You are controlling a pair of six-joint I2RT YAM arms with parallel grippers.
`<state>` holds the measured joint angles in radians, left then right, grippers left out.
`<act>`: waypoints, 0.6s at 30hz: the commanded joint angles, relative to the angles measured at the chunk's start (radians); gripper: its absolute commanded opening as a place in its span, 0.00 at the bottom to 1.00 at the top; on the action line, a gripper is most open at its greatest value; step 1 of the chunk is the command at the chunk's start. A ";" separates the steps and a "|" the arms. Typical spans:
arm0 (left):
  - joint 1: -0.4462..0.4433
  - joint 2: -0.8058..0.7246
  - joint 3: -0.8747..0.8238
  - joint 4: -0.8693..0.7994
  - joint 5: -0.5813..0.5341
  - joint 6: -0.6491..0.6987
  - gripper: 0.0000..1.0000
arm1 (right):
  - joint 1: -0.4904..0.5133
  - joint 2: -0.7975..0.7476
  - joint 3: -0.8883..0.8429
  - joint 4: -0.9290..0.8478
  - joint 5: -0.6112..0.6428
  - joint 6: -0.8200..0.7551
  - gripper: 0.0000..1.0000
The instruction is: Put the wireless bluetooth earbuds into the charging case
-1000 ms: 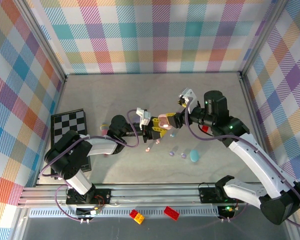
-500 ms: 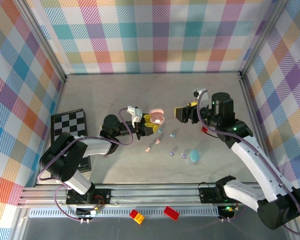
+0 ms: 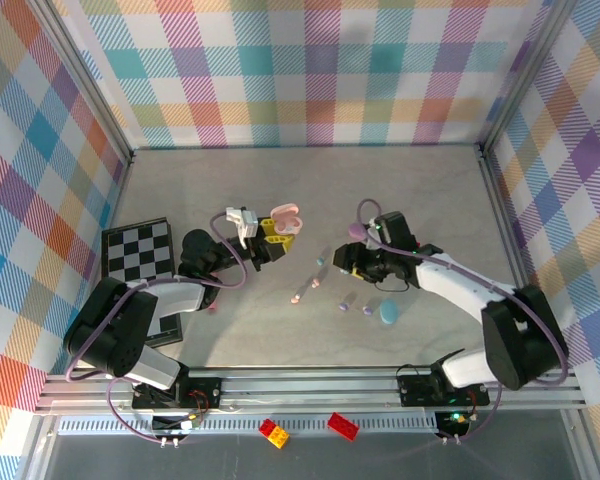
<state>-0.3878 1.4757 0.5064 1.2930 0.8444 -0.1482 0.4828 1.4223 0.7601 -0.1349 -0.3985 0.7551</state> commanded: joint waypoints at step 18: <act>0.023 -0.031 -0.009 0.052 0.026 0.019 0.35 | 0.069 0.338 0.134 0.164 -0.088 0.040 0.51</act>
<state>-0.3752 1.4685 0.5064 1.2930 0.8482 -0.1417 0.5434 1.7412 0.8680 0.0132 -0.4568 0.8074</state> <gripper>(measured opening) 0.346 0.509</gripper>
